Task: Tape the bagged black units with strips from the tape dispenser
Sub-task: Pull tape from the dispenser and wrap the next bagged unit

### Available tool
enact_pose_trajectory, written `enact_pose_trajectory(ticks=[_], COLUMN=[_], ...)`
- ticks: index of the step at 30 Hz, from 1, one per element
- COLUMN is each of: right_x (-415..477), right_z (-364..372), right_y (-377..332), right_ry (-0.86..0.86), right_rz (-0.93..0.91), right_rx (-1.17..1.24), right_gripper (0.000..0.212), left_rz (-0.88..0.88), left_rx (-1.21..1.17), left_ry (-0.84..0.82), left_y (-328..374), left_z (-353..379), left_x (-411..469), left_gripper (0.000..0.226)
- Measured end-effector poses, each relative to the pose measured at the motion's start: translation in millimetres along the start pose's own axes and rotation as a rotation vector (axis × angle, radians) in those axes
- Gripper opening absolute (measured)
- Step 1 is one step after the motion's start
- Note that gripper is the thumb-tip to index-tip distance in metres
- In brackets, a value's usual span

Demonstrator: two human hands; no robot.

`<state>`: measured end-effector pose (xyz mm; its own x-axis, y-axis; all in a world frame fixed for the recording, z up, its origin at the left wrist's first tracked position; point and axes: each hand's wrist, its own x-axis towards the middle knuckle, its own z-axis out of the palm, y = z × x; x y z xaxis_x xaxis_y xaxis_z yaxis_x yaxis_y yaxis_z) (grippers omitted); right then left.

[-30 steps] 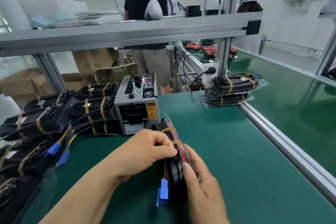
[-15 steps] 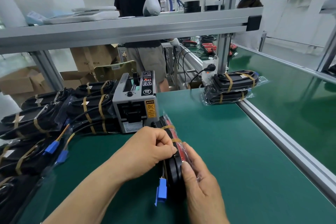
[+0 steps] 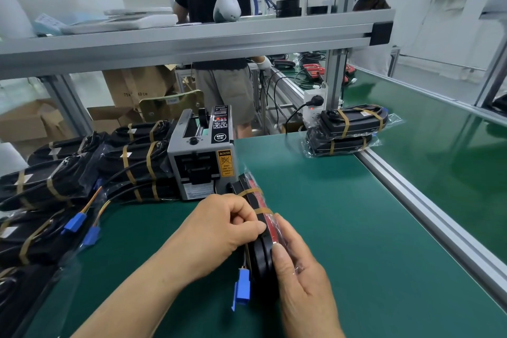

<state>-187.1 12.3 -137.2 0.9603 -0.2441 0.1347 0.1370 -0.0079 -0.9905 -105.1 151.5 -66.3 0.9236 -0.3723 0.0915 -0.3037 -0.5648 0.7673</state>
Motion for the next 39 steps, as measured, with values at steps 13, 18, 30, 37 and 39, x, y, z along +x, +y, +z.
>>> enact_pose_trajectory(ticks=[13, 18, 30, 37, 39], right_x=[2, 3, 14, 103, 121], right_z=[1, 1, -13, 7, 24], right_y=[2, 5, -11, -65, -66], right_ry=[-0.007, 0.007, -0.083, -0.127, -0.109], right_rz=[0.015, 0.021, 0.09, 0.039, 0.015], right_rx=[0.043, 0.047, 0.106, -0.417, -0.566], right_gripper=[0.043, 0.043, 0.035, 0.05, 0.038], left_rz=[-0.138, -0.148, -0.176, -0.169, -0.175], left_rx=[-0.186, -0.344, -0.433, -0.319, -0.309], left_ry=[0.079, 0.143, 0.025, 0.049, 0.049], left_y=[3, 2, -1, 1, 3], left_z=[12, 21, 13, 11, 10], left_x=[-2, 0, -15, -14, -14], left_gripper=[0.032, 0.03, 0.037, 0.028, 0.028])
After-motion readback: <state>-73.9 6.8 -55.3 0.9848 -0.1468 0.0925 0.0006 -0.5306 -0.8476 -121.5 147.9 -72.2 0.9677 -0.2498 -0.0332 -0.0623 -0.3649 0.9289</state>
